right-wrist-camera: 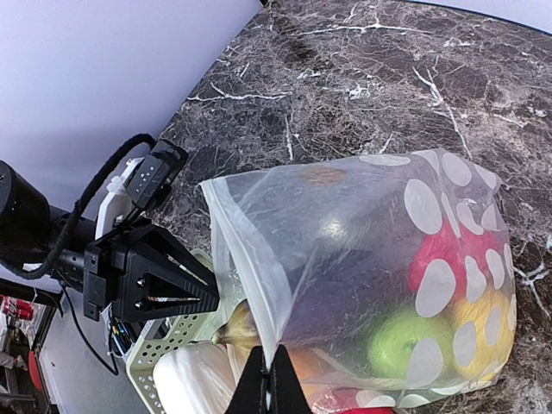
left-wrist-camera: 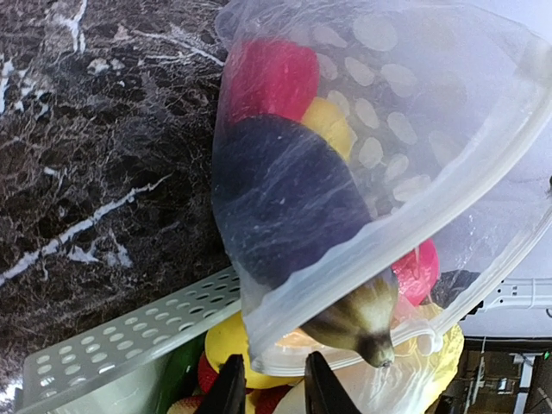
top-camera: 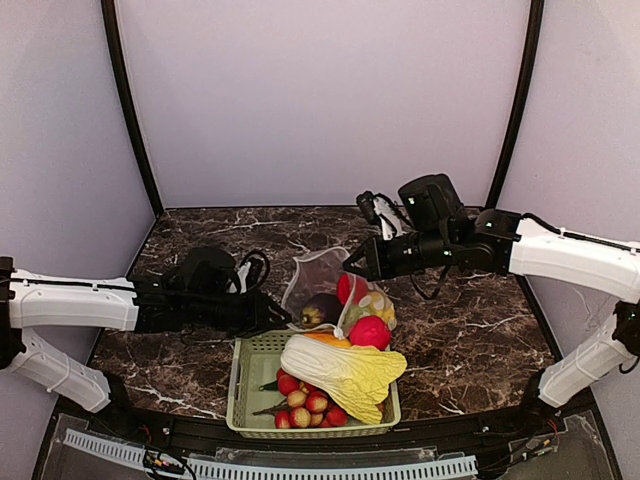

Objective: Place the food in the zip-top bag and seal the zipper
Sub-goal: Adjust the zipper food storage bag at the center of the board.

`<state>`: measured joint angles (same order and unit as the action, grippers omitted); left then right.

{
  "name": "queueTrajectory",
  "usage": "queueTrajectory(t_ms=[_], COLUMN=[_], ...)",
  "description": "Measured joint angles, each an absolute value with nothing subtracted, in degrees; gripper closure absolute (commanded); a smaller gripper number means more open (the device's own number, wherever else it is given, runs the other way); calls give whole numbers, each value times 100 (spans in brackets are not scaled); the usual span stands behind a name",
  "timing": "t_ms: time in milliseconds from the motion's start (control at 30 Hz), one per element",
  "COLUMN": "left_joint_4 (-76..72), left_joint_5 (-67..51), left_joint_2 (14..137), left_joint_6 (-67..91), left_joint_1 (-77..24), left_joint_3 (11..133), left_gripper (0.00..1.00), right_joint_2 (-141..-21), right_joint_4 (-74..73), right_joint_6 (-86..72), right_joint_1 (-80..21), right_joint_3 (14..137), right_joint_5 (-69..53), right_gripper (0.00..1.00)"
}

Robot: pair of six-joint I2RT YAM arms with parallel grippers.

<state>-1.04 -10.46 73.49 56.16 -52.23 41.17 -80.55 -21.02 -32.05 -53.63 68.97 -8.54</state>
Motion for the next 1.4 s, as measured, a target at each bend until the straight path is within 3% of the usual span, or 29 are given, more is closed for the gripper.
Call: queueTrajectory(t_ms=[333,800,1400], left_joint_4=[-115,707,657], left_joint_5=[-1048,-1299,-2091], left_joint_2=[7356,7767,8239], left_joint_6=[5522,4425,4523], left_joint_1=[-5223,-5028,-4296], left_joint_3=[4287,6759,7067], left_gripper=[99,99,99], right_joint_2=[-8036,-7850,-8169], right_joint_4=[-2228,-2633,-2899], right_joint_6=[-3194,-2919,-2965], right_joint_1=[-5363,-5356,-4821], right_joint_3=[6978,7651,8038], right_joint_5=[-735,-30,-473], right_gripper=[100,100,100])
